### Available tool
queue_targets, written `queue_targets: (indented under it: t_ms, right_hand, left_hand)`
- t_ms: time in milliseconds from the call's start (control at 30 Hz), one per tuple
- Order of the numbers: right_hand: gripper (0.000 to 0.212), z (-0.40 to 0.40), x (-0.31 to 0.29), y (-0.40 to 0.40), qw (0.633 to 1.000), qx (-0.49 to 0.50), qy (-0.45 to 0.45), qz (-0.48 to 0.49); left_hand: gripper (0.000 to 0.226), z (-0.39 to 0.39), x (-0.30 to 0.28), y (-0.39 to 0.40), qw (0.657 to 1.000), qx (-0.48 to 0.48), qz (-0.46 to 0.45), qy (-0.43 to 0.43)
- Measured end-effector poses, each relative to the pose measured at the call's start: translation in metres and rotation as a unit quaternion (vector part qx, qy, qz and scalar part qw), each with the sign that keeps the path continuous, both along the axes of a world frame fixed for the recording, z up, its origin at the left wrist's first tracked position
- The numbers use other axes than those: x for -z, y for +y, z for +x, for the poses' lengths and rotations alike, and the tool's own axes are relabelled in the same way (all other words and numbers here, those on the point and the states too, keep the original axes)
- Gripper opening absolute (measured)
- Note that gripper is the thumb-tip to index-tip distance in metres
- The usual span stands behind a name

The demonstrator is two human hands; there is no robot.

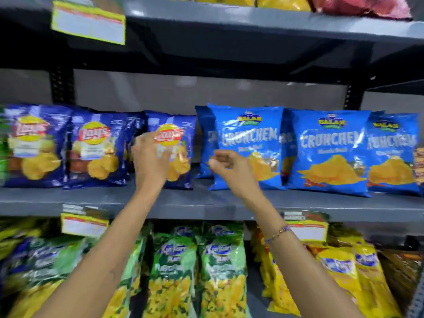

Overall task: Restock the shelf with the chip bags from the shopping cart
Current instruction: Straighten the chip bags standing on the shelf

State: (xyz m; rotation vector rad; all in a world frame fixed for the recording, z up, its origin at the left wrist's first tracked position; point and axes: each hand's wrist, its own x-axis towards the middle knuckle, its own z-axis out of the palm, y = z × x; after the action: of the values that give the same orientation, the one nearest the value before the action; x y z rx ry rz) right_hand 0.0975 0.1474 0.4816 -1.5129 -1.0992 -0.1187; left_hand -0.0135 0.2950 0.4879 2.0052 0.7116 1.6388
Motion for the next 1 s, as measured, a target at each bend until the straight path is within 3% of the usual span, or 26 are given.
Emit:
queue_targets:
  t_ms: [67, 167, 233, 467, 633, 733, 800, 900, 1000]
  right_hand:
    - [0.044, -0.012, 0.006, 0.034, 0.996, 0.001, 0.015, -0.085]
    - [0.023, -0.013, 0.021, 0.073, 0.986, 0.017, -0.003, -0.167]
    - [0.035, -0.01, 0.028, 0.088, 0.983, 0.041, 0.011, -0.178]
    - [0.045, -0.027, 0.025, 0.108, 0.985, 0.075, 0.039, -0.151]
    - [0.057, -0.033, 0.026, 0.11, 0.987, 0.069, 0.052, -0.138]
    - [0.06, -0.036, 0.024, 0.097, 0.986, 0.066, 0.052, -0.144]
    - [0.051, -0.033, 0.02, 0.076, 0.99, 0.084, 0.042, -0.103]
    - [0.026, -0.015, 0.012, 0.026, 0.985, 0.162, 0.021, 0.045]
    - [0.026, 0.026, 0.009, -0.026, 0.945, 0.294, 0.004, 0.141]
  left_hand:
    - [0.05, -0.017, 0.006, 0.035, 0.996, -0.03, -0.039, 0.073]
    - [0.058, -0.025, 0.017, 0.058, 0.97, 0.015, -0.097, 0.223]
    - [0.057, -0.026, 0.024, 0.06, 0.959, 0.042, -0.114, 0.254]
    - [0.061, -0.039, 0.029, 0.07, 0.975, 0.028, -0.119, 0.183]
    - [0.064, -0.045, 0.031, 0.072, 0.975, 0.028, -0.112, 0.189]
    - [0.057, -0.046, 0.035, 0.059, 0.987, -0.02, -0.05, 0.153]
    - [0.037, -0.045, 0.034, 0.043, 0.992, -0.047, 0.029, 0.109]
    - [0.018, -0.029, 0.022, 0.024, 0.991, 0.028, 0.076, 0.111]
    - [0.017, 0.005, 0.01, 0.0, 0.978, 0.16, 0.04, 0.129]
